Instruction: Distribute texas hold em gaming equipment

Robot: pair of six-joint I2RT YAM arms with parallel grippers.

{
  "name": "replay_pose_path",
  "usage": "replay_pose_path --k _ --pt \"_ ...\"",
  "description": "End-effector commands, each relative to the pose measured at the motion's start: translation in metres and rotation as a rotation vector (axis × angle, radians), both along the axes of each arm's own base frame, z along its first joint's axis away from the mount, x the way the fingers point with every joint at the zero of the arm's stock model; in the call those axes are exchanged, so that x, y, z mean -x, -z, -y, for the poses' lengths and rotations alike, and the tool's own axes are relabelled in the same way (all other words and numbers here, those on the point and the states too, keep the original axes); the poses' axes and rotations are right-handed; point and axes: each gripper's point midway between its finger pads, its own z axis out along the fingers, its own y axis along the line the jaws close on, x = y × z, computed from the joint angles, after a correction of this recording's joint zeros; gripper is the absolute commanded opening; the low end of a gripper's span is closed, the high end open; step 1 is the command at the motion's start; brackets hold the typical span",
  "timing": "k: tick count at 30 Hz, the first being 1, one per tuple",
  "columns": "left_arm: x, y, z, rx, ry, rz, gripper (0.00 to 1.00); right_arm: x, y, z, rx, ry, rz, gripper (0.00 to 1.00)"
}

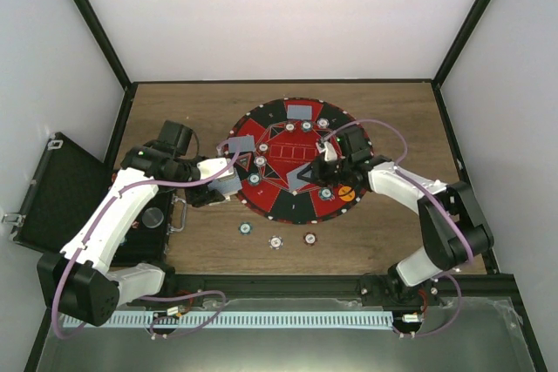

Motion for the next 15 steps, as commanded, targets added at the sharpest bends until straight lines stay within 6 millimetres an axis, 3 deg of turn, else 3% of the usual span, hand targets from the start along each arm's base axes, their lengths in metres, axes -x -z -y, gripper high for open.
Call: replay_pose_path --k 1,10,13,15 --pt "0.003 -0.004 0.002 0.011 0.026 0.015 0.04 -0.003 0.023 0.011 0.092 0.006 0.002 0.01" --pt "0.004 -0.005 0.002 0.013 0.032 0.011 0.04 0.009 0.067 0.026 0.194 0.019 -0.061 0.03" --pt "0.005 -0.005 0.003 0.015 0.032 0.006 0.04 0.009 0.074 0.031 0.226 0.026 -0.066 0.09" --pt "0.005 -0.005 0.003 0.014 0.032 0.005 0.04 0.007 0.074 0.035 0.252 0.035 -0.056 0.20"
